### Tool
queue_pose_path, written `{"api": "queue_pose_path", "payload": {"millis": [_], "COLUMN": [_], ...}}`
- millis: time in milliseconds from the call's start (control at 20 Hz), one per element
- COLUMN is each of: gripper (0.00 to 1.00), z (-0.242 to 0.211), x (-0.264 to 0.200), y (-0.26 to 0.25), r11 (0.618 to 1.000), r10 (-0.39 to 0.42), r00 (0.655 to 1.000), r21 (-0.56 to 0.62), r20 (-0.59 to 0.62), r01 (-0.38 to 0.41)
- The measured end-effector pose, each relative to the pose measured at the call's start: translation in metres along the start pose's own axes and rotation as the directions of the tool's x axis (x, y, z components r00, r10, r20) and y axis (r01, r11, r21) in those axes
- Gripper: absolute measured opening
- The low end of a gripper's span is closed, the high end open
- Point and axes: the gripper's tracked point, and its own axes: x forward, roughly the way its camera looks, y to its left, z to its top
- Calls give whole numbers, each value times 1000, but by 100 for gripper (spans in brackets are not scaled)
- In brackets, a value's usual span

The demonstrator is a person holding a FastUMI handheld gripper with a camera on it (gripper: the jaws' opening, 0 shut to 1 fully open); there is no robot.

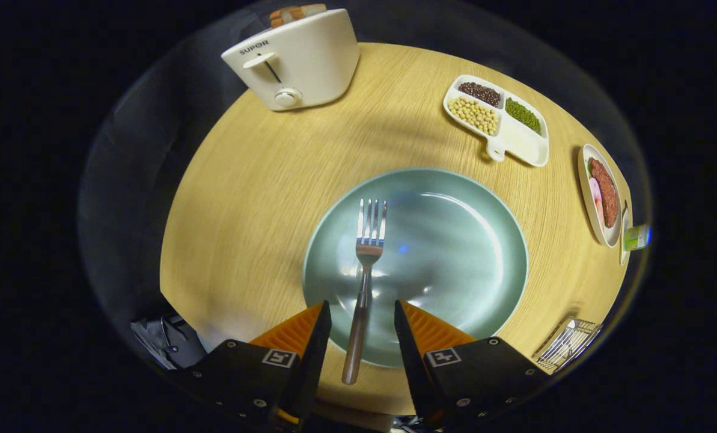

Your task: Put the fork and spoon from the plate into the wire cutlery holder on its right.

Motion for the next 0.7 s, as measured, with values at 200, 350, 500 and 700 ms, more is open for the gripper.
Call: {"api": "queue_pose_path", "payload": {"millis": [200, 350, 500, 700], "gripper": [44, 24, 10, 3], "z": [4, 4, 3, 5], "x": [13, 16, 18, 15], "y": [-1, 0, -5, -9], "r11": [999, 997, 997, 997], "r10": [-26, -51, -52, -47], "r00": [999, 994, 992, 998], "r21": [24, 47, 59, 60], "r20": [-43, -98, -112, -49], "r01": [27, 56, 59, 50]}}
